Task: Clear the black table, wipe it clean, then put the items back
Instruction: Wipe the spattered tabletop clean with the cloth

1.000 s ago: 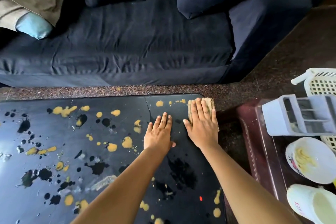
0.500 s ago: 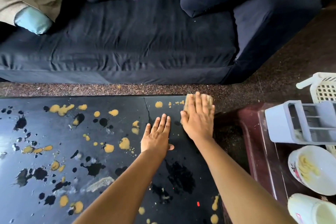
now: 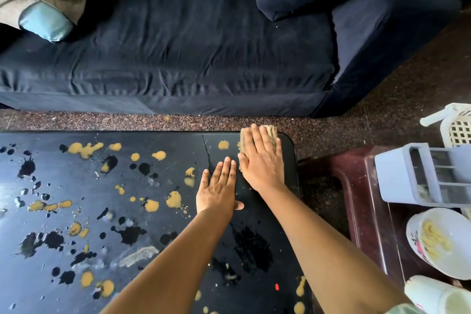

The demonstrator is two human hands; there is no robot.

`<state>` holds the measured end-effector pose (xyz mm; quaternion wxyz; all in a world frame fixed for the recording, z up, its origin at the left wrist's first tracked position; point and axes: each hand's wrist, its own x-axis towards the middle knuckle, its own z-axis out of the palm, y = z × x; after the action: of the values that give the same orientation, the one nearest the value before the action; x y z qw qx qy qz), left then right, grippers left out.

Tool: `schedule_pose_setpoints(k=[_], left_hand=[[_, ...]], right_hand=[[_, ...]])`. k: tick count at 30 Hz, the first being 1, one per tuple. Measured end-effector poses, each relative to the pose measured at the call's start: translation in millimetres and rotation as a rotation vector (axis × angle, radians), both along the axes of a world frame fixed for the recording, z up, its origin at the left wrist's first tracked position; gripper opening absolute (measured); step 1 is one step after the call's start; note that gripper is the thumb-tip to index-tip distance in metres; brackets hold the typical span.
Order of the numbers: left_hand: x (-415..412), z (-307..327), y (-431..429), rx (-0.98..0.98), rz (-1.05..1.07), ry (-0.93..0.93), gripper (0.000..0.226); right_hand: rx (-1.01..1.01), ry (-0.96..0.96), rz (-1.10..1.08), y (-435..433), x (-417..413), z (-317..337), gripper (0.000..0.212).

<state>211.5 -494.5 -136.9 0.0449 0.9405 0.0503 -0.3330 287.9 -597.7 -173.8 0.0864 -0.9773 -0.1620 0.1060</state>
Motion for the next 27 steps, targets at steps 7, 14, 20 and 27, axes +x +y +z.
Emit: schedule_pose_setpoints(k=[7, 14, 20, 27], left_hand=[[0.5, -0.3, 0.9, 0.005, -0.004, 0.005, 0.099], [0.0, -0.5, 1.8, 0.002, 0.007, 0.006, 0.099], [-0.2, -0.1, 3.2, -0.004, 0.006, -0.005, 0.1], [-0.8, -0.6, 3.0, 0.013, 0.01, -0.002, 0.099]], right_hand=[[-0.059, -0.044, -0.192, -52.8, 3.4, -2.4, 0.063], [-0.004, 0.018, 0.065, -0.5, 2.2, 3.5, 0.064], [-0.046, -0.021, -0.243, -54.6, 3.0, -3.8, 0.061], [0.015, 0.001, 0.099, 3.6, -5.8, -0.4, 0.06]])
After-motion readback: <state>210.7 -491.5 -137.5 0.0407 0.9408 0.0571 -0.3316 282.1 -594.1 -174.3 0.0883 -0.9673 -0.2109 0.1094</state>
